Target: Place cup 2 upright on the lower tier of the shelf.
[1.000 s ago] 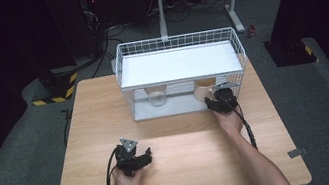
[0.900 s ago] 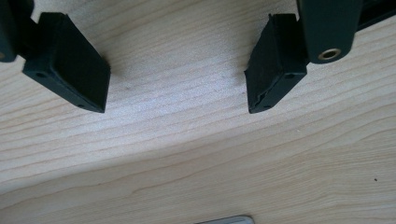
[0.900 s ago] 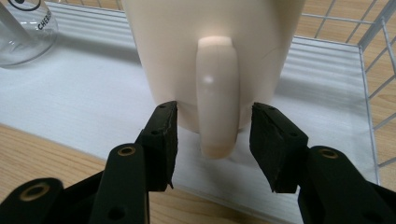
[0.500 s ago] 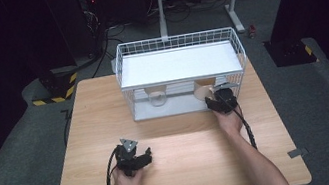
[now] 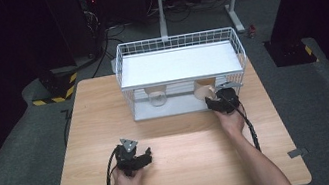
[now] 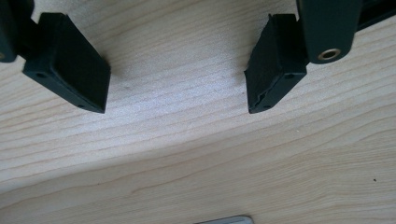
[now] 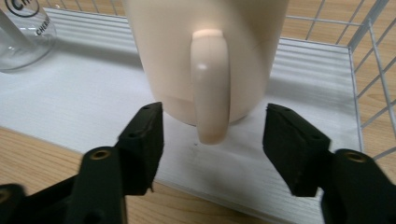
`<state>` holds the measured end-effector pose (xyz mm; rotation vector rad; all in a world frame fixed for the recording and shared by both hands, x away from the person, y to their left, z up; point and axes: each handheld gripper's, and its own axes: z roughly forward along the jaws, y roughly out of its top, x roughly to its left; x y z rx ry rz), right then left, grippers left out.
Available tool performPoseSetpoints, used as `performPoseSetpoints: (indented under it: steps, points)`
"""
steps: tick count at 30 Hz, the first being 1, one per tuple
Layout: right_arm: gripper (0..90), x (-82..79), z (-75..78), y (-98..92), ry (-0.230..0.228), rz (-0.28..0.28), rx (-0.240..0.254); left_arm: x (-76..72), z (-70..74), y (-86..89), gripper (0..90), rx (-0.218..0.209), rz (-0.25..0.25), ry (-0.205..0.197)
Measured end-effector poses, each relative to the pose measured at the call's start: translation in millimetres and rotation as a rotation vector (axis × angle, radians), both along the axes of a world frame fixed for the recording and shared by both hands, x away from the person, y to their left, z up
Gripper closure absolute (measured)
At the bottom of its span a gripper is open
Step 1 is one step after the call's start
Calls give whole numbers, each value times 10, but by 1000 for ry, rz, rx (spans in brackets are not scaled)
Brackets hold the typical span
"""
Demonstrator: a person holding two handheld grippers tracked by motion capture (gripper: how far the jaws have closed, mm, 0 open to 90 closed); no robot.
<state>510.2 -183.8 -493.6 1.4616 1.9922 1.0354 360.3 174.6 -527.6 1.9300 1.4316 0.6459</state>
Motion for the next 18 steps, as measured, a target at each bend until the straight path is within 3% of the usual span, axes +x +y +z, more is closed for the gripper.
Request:
performPoseSetpoints:
  steps: [4,9,18]
  points:
    - [287,-44,26,4,12,31,-7,0,1,1,226,2,-1,0]
    - [264,-130,32,-47,-14,51,10,0,0,0,225,0,0,0]
    - [249,-295,71,-106,-33,80,-23,0,0,0,226,-1,0,1]
